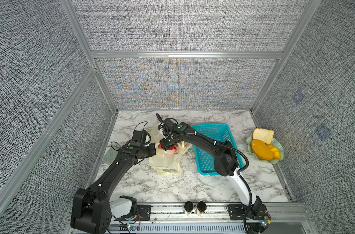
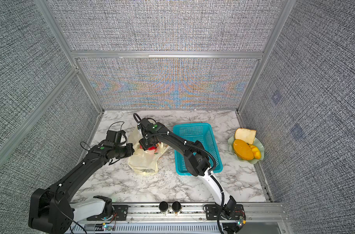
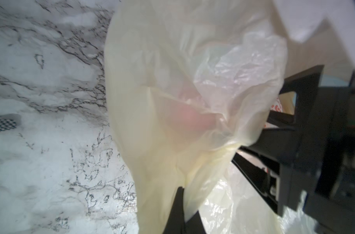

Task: Untie the knot of a plastic bag & take out the apple
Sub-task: Pick up the apple from the plastic bag.

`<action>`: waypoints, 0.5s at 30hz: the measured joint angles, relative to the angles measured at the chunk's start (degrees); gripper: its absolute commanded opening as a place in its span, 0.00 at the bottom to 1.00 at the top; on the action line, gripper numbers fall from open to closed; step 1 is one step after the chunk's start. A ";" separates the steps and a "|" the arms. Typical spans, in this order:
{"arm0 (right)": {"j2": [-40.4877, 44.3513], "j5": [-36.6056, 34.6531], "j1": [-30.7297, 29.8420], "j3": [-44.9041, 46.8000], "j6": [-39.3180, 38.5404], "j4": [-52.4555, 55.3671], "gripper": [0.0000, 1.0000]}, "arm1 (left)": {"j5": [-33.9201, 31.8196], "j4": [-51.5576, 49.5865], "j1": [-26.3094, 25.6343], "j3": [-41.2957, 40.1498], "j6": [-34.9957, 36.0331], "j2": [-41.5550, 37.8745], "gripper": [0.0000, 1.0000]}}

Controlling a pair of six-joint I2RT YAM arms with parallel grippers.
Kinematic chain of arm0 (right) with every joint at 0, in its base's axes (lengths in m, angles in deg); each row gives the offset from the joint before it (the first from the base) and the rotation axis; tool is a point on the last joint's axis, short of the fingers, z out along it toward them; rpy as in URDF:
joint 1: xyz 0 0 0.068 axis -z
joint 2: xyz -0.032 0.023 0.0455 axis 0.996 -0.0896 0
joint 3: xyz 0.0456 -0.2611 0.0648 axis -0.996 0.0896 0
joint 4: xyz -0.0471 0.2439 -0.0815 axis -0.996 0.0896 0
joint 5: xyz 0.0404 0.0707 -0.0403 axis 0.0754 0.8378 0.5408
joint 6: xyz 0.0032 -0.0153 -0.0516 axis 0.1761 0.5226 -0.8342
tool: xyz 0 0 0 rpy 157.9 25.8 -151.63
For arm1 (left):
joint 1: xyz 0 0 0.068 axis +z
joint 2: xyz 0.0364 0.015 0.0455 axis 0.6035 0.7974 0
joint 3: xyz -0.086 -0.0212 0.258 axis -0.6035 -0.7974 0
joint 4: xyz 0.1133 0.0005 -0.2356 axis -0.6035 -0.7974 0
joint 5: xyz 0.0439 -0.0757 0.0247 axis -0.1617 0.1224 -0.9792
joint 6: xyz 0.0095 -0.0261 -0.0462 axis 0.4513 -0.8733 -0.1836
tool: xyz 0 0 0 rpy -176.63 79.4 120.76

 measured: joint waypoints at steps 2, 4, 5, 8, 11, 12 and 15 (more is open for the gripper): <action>-0.04 -0.83 0.26 0.42 0.83 -1.62 0.66 | 0.33 0.02 -0.04 -0.13 -0.02 0.37 0.00; 0.15 -0.52 0.55 1.14 1.73 -3.54 0.65 | 0.42 -0.04 -0.04 0.17 -0.02 0.72 0.00; 0.24 -0.48 0.74 1.38 2.29 -4.42 0.66 | 0.48 0.02 -0.04 0.48 -0.02 0.92 0.00; -0.59 -0.13 1.14 0.44 3.54 -6.27 0.66 | 0.57 0.11 -0.09 1.38 0.00 1.46 0.00; -2.23 0.07 1.16 -0.57 4.11 -7.34 0.69 | 0.59 0.09 -0.09 2.03 0.02 2.01 0.00; -2.67 0.24 1.09 -0.57 4.22 -7.50 0.70 | 0.59 0.04 -0.09 2.34 0.04 2.21 0.00; -3.78 0.61 0.76 -0.11 4.44 -7.52 0.73 | 0.61 0.07 -0.09 3.06 0.07 2.38 0.00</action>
